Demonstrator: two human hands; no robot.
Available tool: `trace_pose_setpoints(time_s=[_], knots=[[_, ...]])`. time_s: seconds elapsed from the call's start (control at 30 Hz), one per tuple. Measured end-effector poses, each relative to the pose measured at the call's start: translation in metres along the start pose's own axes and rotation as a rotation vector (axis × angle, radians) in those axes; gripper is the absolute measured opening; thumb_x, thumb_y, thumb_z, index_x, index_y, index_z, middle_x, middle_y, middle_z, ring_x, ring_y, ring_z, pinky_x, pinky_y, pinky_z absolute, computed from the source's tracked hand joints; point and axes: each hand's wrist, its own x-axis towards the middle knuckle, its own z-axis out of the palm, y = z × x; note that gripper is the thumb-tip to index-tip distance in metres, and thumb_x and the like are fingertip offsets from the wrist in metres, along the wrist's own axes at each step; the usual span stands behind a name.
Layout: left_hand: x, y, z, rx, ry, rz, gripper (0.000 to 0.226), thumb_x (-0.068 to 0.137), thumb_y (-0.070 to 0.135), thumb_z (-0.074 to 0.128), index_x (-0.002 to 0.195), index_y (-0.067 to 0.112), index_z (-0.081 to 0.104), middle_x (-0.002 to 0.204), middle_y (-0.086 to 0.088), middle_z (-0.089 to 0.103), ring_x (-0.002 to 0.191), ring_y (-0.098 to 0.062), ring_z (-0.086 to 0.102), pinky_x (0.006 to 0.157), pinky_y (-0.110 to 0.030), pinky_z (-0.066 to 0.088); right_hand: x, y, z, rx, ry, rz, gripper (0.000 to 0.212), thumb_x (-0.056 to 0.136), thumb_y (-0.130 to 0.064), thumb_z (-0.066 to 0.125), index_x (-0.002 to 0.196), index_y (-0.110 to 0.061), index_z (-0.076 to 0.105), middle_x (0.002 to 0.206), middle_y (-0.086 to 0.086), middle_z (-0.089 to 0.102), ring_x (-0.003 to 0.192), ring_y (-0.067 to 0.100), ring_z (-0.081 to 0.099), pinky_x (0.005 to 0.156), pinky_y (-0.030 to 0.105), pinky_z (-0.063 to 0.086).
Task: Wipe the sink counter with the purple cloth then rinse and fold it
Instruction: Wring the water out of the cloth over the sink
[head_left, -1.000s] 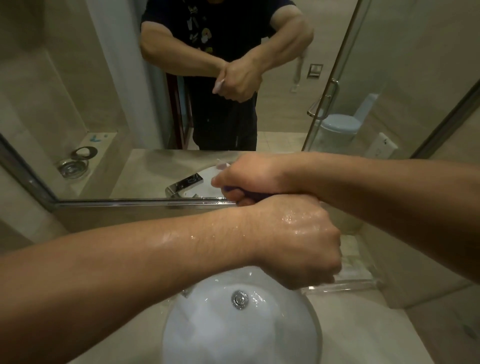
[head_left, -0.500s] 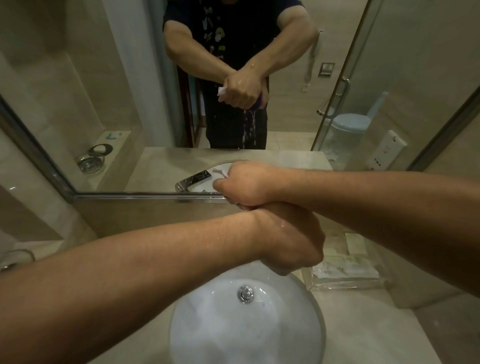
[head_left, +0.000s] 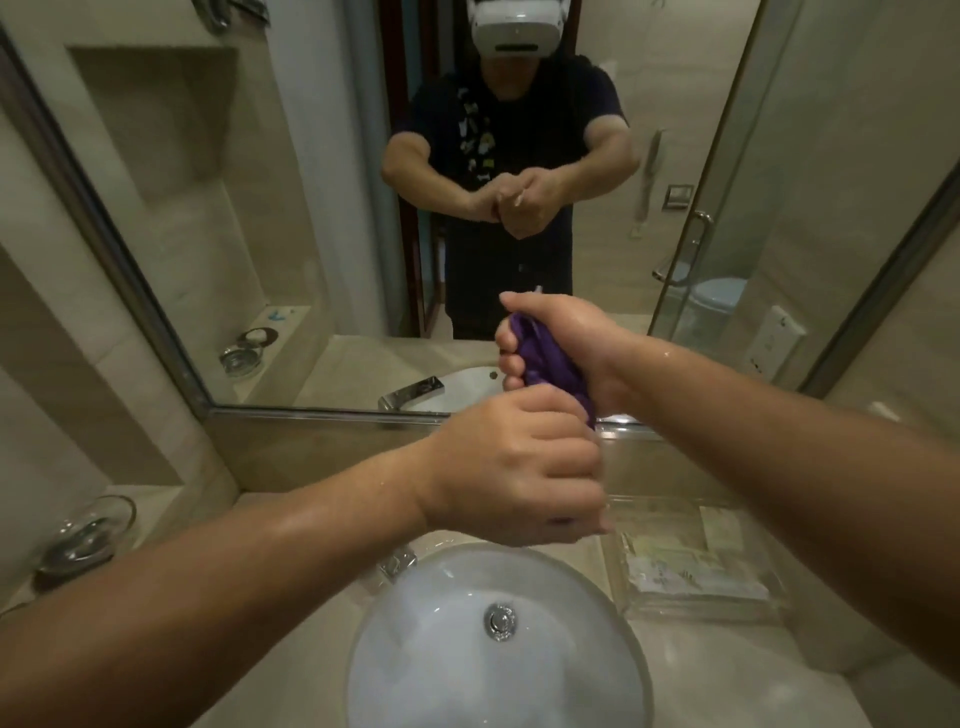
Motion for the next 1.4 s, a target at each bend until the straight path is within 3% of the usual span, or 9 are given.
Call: trace_pose_setpoints(time_s=[0.13, 0.3, 0.4, 0.5, 0.63, 0.8, 0.97, 1.17, 1.4], knots=[[0.002, 0.002, -0.014, -0.026, 0.317, -0.386, 0.039, 0.100, 0.029, 0.055, 0.076, 0.002, 0.072, 0.096, -0.011, 0.074, 0.092, -0.026, 0.071, 0.088, -0.042, 0.054, -0.016, -0.003, -0.012, 0.364, 0.032, -0.108, 0.049, 0.103, -0.042, 0.043, 0.066, -0.011, 0.053, 0.060, 0.007, 0.051, 0.050, 0.017, 0.050, 0.052, 0.025, 0.047], [0.011, -0.003, -0.024, -0.217, 0.587, -1.299, 0.035, 0.104, 0.028, 0.047, 0.083, 0.011, 0.069, 0.079, -0.001, 0.067, 0.077, -0.008, 0.064, 0.068, -0.014, 0.049, -0.040, -0.010, -0.020, 0.646, 0.061, -0.309, 0.041, 0.100, -0.035, 0.048, 0.065, -0.013, 0.053, 0.064, 0.004, 0.050, 0.057, 0.017, 0.051, 0.070, 0.032, 0.047], [0.022, -0.005, -0.031, -1.073, 0.547, -1.889, 0.051, 0.100, 0.054, 0.047, 0.100, 0.012, 0.076, 0.095, -0.011, 0.077, 0.093, -0.030, 0.072, 0.081, -0.036, 0.057, -0.057, -0.015, -0.024, 0.623, 0.048, -0.420, 0.039, 0.098, -0.031, 0.048, 0.063, -0.014, 0.048, 0.061, 0.004, 0.047, 0.055, 0.016, 0.048, 0.068, 0.031, 0.044], [0.018, 0.001, -0.042, -1.432, 0.212, -2.059, 0.071, 0.086, 0.077, 0.046, 0.098, 0.015, 0.081, 0.101, -0.014, 0.077, 0.093, -0.031, 0.072, 0.078, -0.039, 0.059, -0.071, -0.017, -0.027, 0.558, 0.039, -0.471, 0.041, 0.098, -0.032, 0.050, 0.061, -0.014, 0.048, 0.058, 0.004, 0.047, 0.053, 0.016, 0.047, 0.066, 0.031, 0.042], [0.008, 0.010, -0.042, -1.153, -0.362, -1.912, 0.054, 0.095, 0.057, 0.050, 0.098, 0.007, 0.069, 0.091, -0.012, 0.072, 0.070, -0.023, 0.068, 0.070, -0.034, 0.054, -0.085, -0.024, -0.025, 0.452, 0.023, -0.509, 0.044, 0.097, -0.034, 0.051, 0.057, -0.015, 0.048, 0.060, 0.003, 0.042, 0.056, 0.016, 0.043, 0.067, 0.032, 0.039], [0.045, 0.012, -0.038, -1.067, 0.260, -1.511, 0.054, 0.091, 0.063, 0.052, 0.113, 0.015, 0.065, 0.111, -0.012, 0.071, 0.097, -0.029, 0.071, 0.088, -0.045, 0.058, -0.094, -0.040, -0.018, 0.258, 0.140, -0.533, 0.048, 0.097, -0.031, 0.054, 0.051, -0.019, 0.048, 0.056, 0.002, 0.039, 0.050, 0.017, 0.038, 0.061, 0.033, 0.036], [0.081, 0.017, -0.034, -0.806, 0.204, -1.270, 0.059, 0.068, 0.041, 0.089, 0.117, 0.027, 0.059, 0.108, -0.004, 0.070, 0.098, -0.021, 0.070, 0.085, -0.036, 0.061, -0.103, -0.053, -0.019, 0.189, 0.246, -0.555, 0.055, 0.098, -0.030, 0.055, 0.045, -0.023, 0.044, 0.052, -0.003, 0.032, 0.047, 0.014, 0.028, 0.056, 0.031, 0.030], [0.091, 0.011, -0.040, -0.941, 0.372, -1.183, 0.024, 0.087, 0.014, 0.072, 0.109, 0.024, 0.074, 0.099, 0.000, 0.078, 0.097, -0.018, 0.074, 0.086, -0.033, 0.059, -0.129, -0.072, -0.024, 0.063, 0.227, -0.580, 0.052, 0.099, -0.033, 0.055, 0.050, -0.020, 0.043, 0.052, -0.001, 0.036, 0.047, 0.014, 0.033, 0.060, 0.032, 0.033], [0.120, -0.008, -0.069, -0.718, 0.473, -1.112, 0.019, 0.097, 0.014, 0.062, 0.103, 0.029, 0.073, 0.097, 0.006, 0.077, 0.096, -0.009, 0.071, 0.089, -0.033, 0.058, -0.155, -0.100, -0.028, -0.141, 0.549, -0.687, 0.036, 0.102, -0.034, 0.052, 0.070, -0.019, 0.059, 0.051, -0.003, 0.050, 0.049, 0.012, 0.045, 0.059, 0.030, 0.039]])
